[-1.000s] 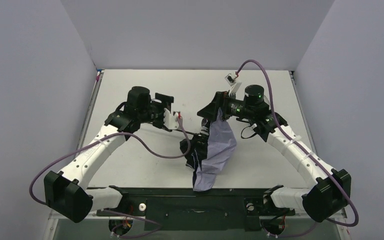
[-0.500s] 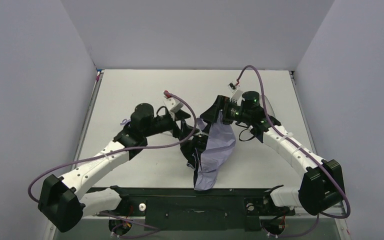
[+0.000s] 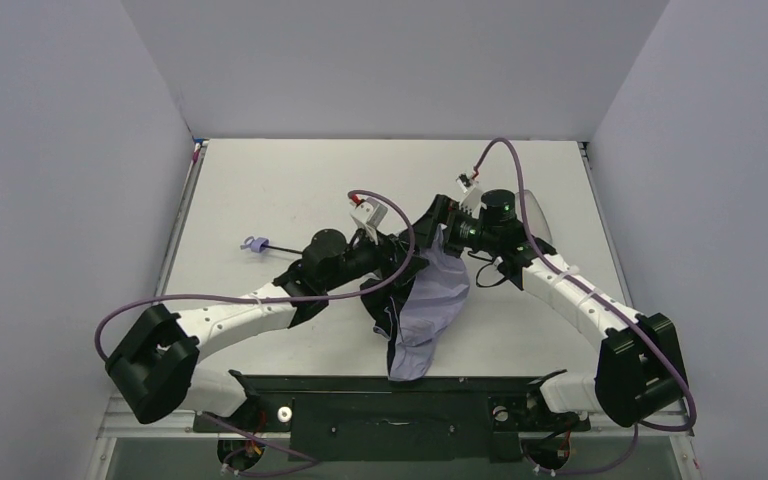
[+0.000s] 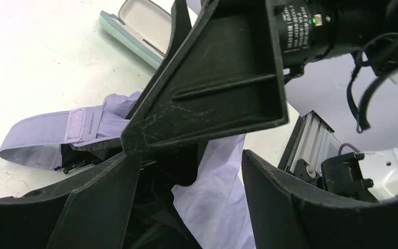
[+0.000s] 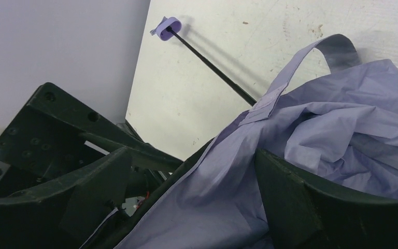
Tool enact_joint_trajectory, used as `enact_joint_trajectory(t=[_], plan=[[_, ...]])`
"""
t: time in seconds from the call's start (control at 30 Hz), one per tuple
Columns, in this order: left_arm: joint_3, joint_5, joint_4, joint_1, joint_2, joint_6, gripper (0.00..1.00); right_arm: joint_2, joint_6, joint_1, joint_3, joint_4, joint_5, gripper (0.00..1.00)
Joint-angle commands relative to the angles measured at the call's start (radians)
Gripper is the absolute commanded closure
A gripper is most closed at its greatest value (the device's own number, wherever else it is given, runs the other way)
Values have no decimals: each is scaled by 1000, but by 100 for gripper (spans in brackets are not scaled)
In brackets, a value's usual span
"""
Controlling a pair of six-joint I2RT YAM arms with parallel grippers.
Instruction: Open the umbrella
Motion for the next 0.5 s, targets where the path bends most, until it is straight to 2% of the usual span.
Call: enact_joint_trajectory(t=[0.0,0.03,0.1,0.17,0.23,0.47], plan=[[4,-91,164,-27,45,-127,37,-33,56,0,-17,86,-20,16],[4,-98,170,-29,62,-140,41,-33,75,2,-22,98,-24,16],[-5,-109,181,-30,82,-174,55,-35,95,4,-24,121,-30,15],[-14,-97,197,-29,99,-196,85,-36,107,8,-23,136,-31,14],[-25,-63,212,-28,109,-205,100,-37,113,6,-18,148,-29,13],[-99,-24,210,-28,108,-190,100,-14,116,-27,86,182,-26,11]])
